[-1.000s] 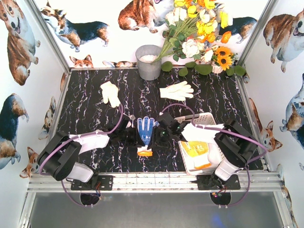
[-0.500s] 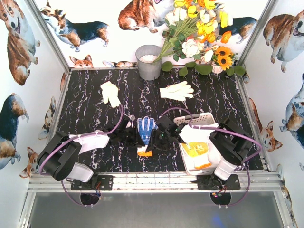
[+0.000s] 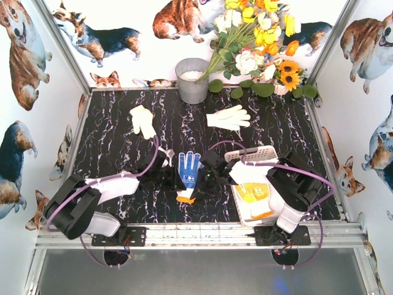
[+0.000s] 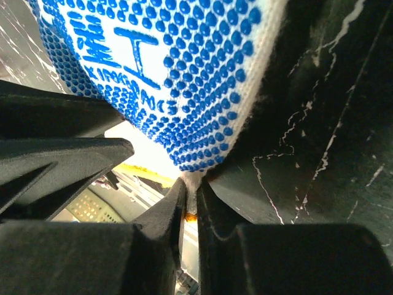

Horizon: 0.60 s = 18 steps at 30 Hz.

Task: Put the gloves into the storage basket
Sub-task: Pick up the glove from the center of the board.

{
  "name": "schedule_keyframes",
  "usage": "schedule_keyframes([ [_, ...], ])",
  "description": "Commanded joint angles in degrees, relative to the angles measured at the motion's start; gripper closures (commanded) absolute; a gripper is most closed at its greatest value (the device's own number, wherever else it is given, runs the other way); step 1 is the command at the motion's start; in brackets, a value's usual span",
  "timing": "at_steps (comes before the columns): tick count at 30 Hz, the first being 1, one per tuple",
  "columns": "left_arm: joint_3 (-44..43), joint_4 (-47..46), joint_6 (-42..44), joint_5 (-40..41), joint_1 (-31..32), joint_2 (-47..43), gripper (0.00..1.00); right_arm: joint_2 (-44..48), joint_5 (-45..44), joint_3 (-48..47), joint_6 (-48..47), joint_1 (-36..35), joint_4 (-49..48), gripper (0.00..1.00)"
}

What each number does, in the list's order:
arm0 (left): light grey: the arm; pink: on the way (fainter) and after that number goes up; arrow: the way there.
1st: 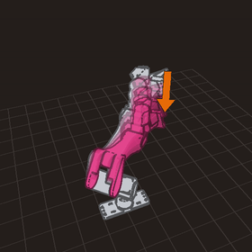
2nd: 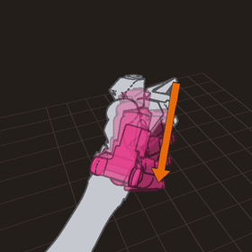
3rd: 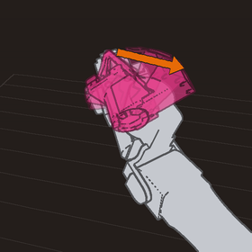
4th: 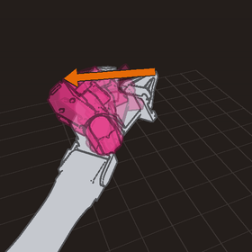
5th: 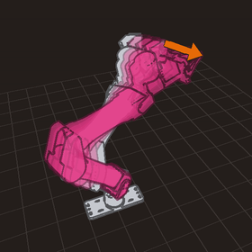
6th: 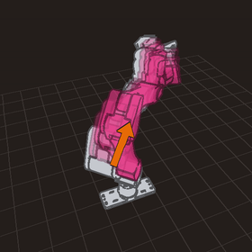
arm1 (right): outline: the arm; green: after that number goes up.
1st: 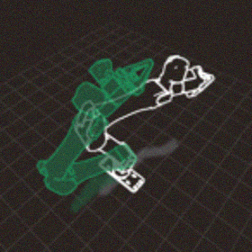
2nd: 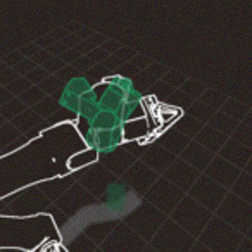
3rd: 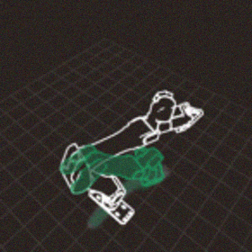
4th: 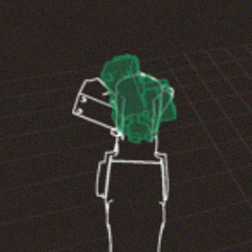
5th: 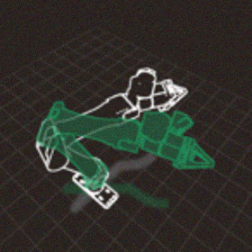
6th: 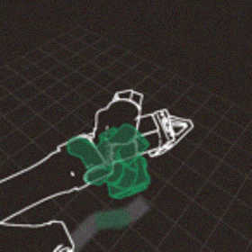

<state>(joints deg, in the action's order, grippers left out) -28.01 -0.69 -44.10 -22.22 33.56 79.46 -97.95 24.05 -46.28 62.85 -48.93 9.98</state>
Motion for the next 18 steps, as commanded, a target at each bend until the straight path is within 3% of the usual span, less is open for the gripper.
schedule_keyframes([
  [1, 1.55, 6.06, 7.75, 5.27, 0.31, -3.53, 0.75, 2.50, -0.63, -2.09, -1.00, 0.35, 3.26, 0.95],
  [4, -0.36, 8.79, 12.47, 6.60, 1.43, -7.38, 0.73, 3.38, 2.66, -2.97, -1.57, 2.39, 4.04, 1.00],
  [11, -5.49, 12.41, 22.18, 12.63, 6.96, -16.69, 0.61, 3.83, 9.86, -8.42, -6.88, 7.46, 10.41, 1.00],
  [18, -8.91, 11.20, 34.49, 21.83, 16.21, -19.67, 0.48, 2.74, 15.57, -13.70, -11.98, 10.40, 16.89, 1.00],
])
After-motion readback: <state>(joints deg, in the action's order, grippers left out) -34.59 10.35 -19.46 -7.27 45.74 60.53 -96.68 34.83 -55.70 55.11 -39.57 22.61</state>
